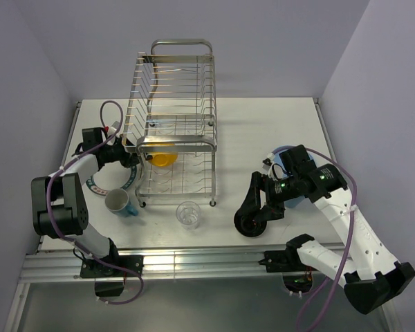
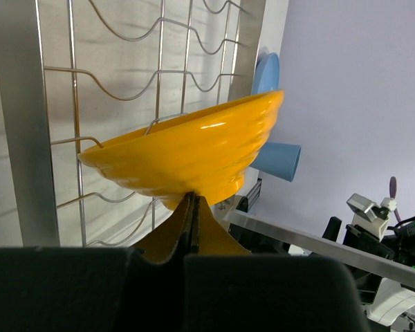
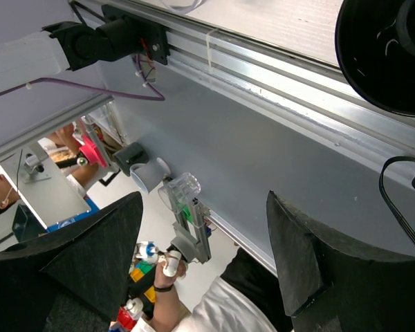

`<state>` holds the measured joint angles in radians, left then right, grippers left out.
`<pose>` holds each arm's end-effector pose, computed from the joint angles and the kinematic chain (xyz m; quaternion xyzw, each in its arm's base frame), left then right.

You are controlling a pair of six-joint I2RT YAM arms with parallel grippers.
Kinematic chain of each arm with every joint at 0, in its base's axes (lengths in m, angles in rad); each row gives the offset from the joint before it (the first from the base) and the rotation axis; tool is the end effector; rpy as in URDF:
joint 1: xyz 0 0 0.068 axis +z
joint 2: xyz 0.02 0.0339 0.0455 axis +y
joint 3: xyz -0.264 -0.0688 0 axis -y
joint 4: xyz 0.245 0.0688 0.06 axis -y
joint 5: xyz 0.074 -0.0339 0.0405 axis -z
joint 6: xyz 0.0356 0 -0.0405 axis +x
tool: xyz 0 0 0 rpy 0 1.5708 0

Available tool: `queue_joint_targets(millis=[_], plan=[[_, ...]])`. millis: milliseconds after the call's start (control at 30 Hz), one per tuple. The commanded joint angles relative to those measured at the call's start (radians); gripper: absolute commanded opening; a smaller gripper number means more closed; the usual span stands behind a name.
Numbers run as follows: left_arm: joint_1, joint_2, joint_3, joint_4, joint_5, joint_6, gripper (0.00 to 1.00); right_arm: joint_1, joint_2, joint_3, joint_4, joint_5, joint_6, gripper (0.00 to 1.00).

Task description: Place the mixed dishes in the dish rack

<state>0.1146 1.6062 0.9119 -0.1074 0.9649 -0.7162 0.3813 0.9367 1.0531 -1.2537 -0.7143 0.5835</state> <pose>0.3228 0.0077 0.1989 -0.1721 0.8216 -0.5092 0.1900 0.1234 0.0746 0.3227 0.0175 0.9179 0.3959 0.0201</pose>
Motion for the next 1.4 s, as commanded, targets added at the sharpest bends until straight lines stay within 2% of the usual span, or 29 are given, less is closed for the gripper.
queue_joint_targets(millis=[0,500,1033,1100,1267,1367], plan=[[-0.006,0.008,0.028,-0.081,-0.038,0.083,0.00,-0.005,-0.015,-0.004,0.031,0.004,0.004,0.79],[-0.006,0.037,0.077,-0.097,-0.035,0.092,0.00,-0.005,-0.019,-0.001,0.017,0.010,0.003,0.79],[-0.006,-0.045,0.074,-0.146,-0.037,0.110,0.00,-0.005,-0.036,-0.028,0.036,0.010,0.012,0.79],[-0.004,-0.069,0.068,-0.150,-0.052,0.110,0.00,-0.005,-0.038,-0.036,0.031,0.030,0.001,0.79],[0.032,-0.175,0.055,-0.202,-0.136,0.103,0.01,-0.005,-0.033,-0.094,0.010,0.228,-0.037,0.80],[0.085,-0.242,0.047,-0.265,-0.207,0.089,0.19,-0.005,-0.036,-0.151,0.014,0.304,-0.048,0.82]])
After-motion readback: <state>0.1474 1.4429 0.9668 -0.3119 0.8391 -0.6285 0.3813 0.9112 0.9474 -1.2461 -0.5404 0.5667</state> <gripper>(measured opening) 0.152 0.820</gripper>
